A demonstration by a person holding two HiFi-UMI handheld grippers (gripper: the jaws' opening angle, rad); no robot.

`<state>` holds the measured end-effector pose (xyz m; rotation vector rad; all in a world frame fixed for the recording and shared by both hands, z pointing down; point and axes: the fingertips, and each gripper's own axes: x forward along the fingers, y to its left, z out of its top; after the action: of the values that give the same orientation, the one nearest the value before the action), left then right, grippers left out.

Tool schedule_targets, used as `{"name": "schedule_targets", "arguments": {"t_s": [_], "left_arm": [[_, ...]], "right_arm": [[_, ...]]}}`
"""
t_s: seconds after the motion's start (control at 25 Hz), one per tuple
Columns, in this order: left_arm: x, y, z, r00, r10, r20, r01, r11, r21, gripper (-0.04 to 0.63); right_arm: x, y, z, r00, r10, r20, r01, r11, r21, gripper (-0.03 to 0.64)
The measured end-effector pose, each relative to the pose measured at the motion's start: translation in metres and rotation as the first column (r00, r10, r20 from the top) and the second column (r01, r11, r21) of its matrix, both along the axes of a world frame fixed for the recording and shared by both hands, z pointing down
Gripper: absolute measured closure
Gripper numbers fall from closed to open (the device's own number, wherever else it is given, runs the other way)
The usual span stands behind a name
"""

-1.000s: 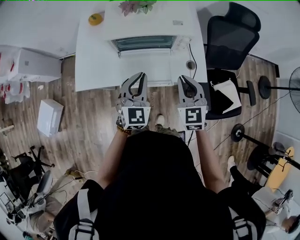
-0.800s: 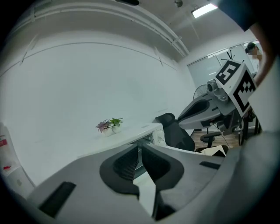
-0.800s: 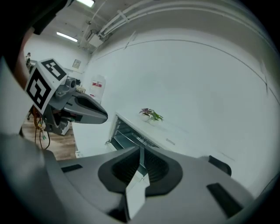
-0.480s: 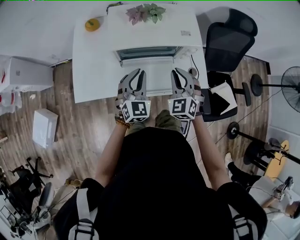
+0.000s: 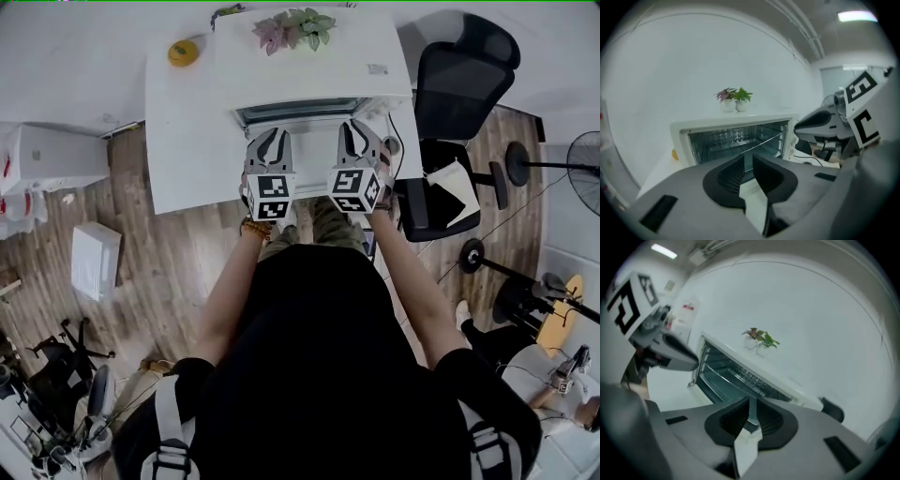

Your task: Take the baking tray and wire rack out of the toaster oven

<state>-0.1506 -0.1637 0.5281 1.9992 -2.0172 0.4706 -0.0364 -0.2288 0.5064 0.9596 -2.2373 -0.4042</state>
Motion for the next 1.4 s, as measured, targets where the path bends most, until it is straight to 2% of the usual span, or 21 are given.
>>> {"name": "schedule_targets", "arguments": {"t_s": [0.08,0.16,0.24,0.36,0.44,0.52,0.6,0.68,0.76,0.92,1.0,1.08,1.2,1.4], "left_arm": [[-0.009,-0.008,0.011,0.982,-0.054,-0.180,0.055,0.998,0.001,0.560],[-0.011,-0.016,0.015,0.940,-0.053,-0.338,0.070,0.997,0.038,0.560],[-0.012,-0.024,0.017,0.901,-0.032,-0.432,0.070,0.995,0.074,0.560],[-0.018,-0.033,0.029,0.836,-0.072,-0.543,0.127,0.990,0.064,0.560],[-0.023,-0.038,0.040,0.770,-0.110,-0.628,0.176,0.983,0.044,0.539],[-0.027,-0.043,0.048,0.683,-0.125,-0.720,0.216,0.976,0.035,0.488],[-0.032,-0.048,0.054,0.599,-0.137,-0.789,0.255,0.967,0.026,0.477],[-0.041,-0.050,0.062,0.550,-0.171,-0.818,0.298,0.955,0.001,0.476],[-0.046,-0.055,0.064,0.498,-0.180,-0.848,0.326,0.945,-0.009,0.476],[-0.054,-0.066,0.064,0.352,-0.151,-0.924,0.377,0.926,-0.008,0.469],[-0.061,-0.068,0.066,0.306,-0.150,-0.940,0.406,0.914,-0.014,0.469],[-0.069,-0.070,0.069,0.266,-0.157,-0.951,0.435,0.900,-0.027,0.469],[-0.078,-0.074,0.075,0.220,-0.168,-0.961,0.460,0.886,-0.050,0.471],[-0.081,-0.078,0.078,0.192,-0.157,-0.969,0.452,0.890,-0.054,0.471]], "right_arm": [[0.000,-0.010,0.014,0.973,0.092,0.213,-0.049,0.979,-0.196,0.578],[0.001,-0.018,0.029,0.894,0.209,0.397,-0.048,0.925,-0.378,0.578],[-0.001,-0.024,0.038,0.816,0.288,0.500,-0.014,0.876,-0.482,0.578],[-0.007,-0.034,0.048,0.725,0.367,0.583,0.045,0.819,-0.572,0.578],[-0.009,-0.042,0.053,0.661,0.430,0.615,0.076,0.777,-0.625,0.578],[-0.010,-0.051,0.057,0.605,0.485,0.631,0.093,0.744,-0.662,0.578],[-0.012,-0.059,0.058,0.558,0.518,0.649,0.118,0.724,-0.680,0.572],[-0.017,-0.065,0.059,0.514,0.541,0.666,0.162,0.701,-0.694,0.528],[-0.021,-0.070,0.062,0.485,0.563,0.669,0.199,0.674,-0.712,0.477],[-0.025,-0.082,0.064,0.437,0.615,0.657,0.216,0.637,-0.740,0.472],[-0.029,-0.088,0.064,0.415,0.629,0.657,0.229,0.627,-0.745,0.471],[-0.032,-0.094,0.066,0.412,0.635,0.654,0.230,0.621,-0.749,0.471],[-0.038,-0.101,0.071,0.420,0.642,0.641,0.223,0.612,-0.759,0.471],[-0.042,-0.109,0.073,0.414,0.650,0.637,0.223,0.606,-0.763,0.471]]}}
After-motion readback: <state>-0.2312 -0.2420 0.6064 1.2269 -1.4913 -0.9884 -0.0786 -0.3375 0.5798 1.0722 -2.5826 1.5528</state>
